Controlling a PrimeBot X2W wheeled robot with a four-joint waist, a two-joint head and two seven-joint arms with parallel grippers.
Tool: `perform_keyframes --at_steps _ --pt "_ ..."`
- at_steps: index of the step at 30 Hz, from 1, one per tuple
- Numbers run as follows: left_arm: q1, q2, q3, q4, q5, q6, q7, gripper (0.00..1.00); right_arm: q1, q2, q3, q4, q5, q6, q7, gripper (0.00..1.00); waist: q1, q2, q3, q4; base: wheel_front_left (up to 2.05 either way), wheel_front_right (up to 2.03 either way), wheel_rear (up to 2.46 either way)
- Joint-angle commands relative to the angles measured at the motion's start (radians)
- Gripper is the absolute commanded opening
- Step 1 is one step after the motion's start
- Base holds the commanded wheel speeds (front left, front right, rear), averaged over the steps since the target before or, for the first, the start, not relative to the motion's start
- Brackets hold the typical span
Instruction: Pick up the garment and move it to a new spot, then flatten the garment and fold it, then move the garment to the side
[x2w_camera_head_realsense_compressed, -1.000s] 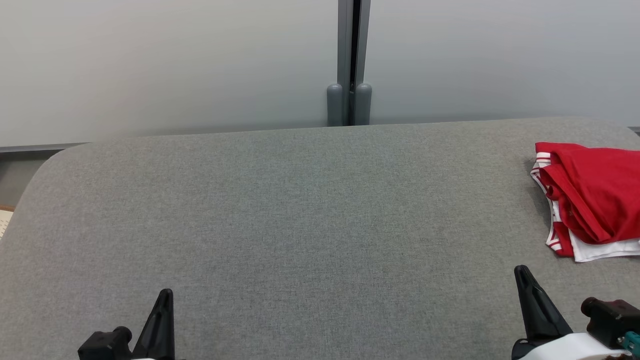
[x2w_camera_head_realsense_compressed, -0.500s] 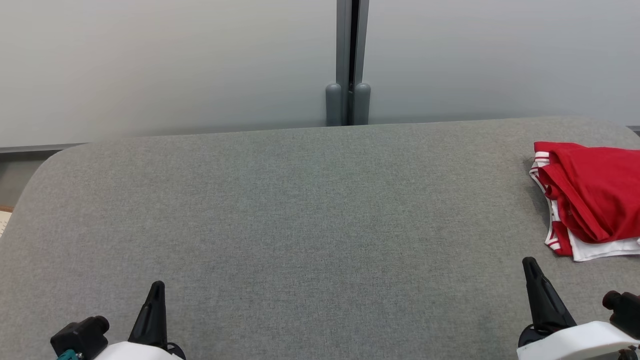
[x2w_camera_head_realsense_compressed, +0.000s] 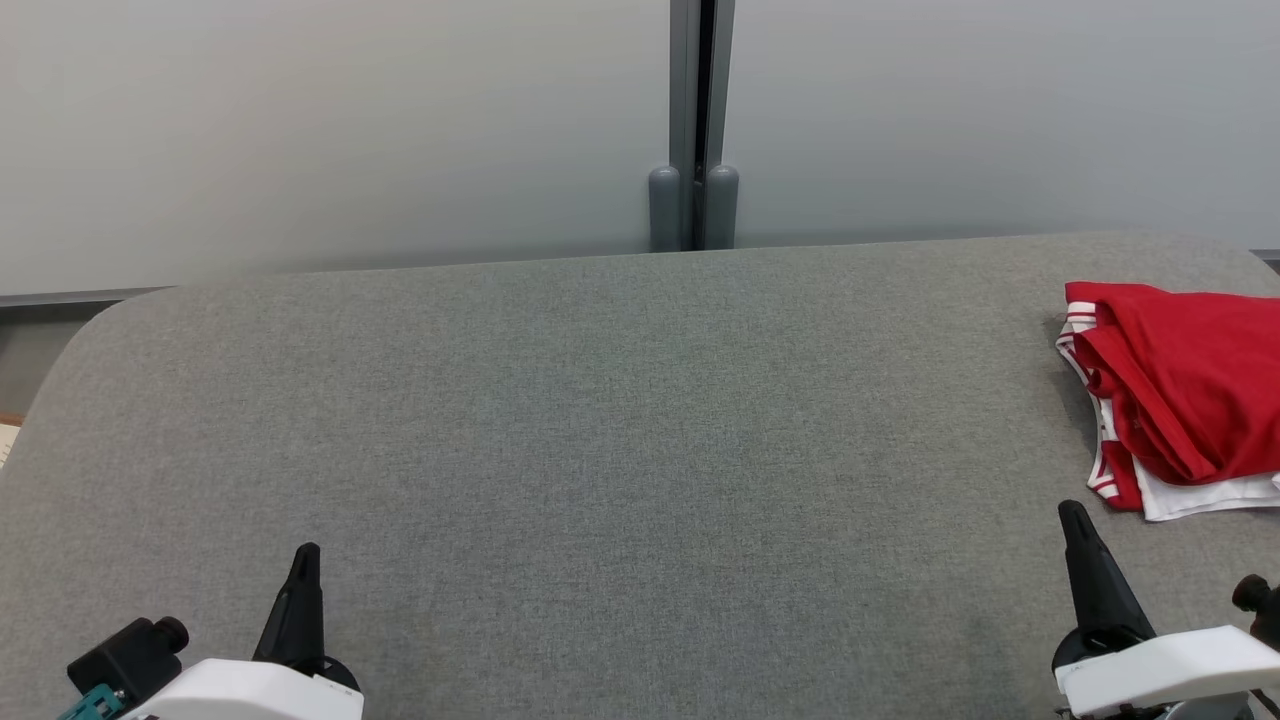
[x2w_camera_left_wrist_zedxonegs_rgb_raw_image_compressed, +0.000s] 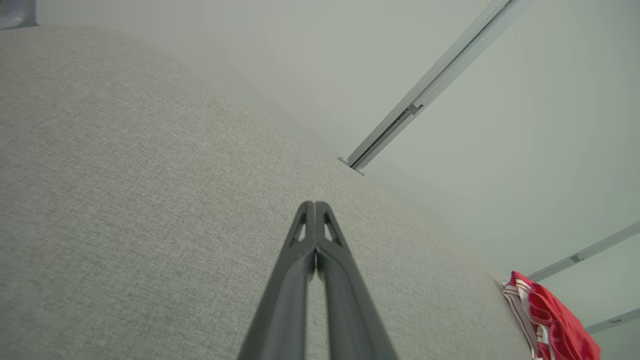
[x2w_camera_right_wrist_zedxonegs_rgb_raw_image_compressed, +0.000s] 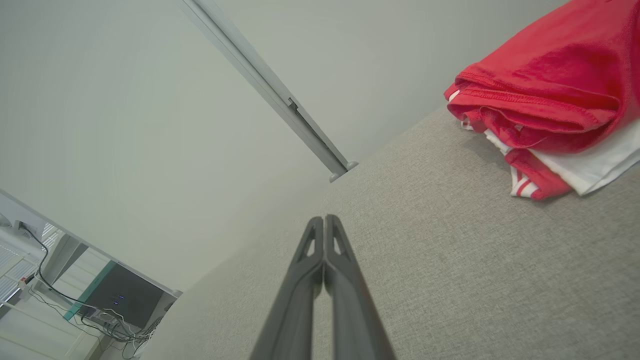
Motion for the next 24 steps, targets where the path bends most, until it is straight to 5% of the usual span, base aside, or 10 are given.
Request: perform_keyframes --at_steps 1,24 --pt "-0.030 0.006 0.013 -0.007 -0.032 -0.010 0.005 0.00 -0.029 -0.008 -0.006 -0.006 0.037 0.000 0.002 0.00 0.0000 -0.0001 0.000 0.000 0.00 0.00 0.00" --pt "-0.079 -0.025 0.075 0.023 -0.298 -0.064 0.066 0.00 -0.078 -0.005 -0.033 0.053 0.331 0.000 0.015 0.00 0.0000 -0.0001 0.001 -0.006 0.00 0.00 0.00"
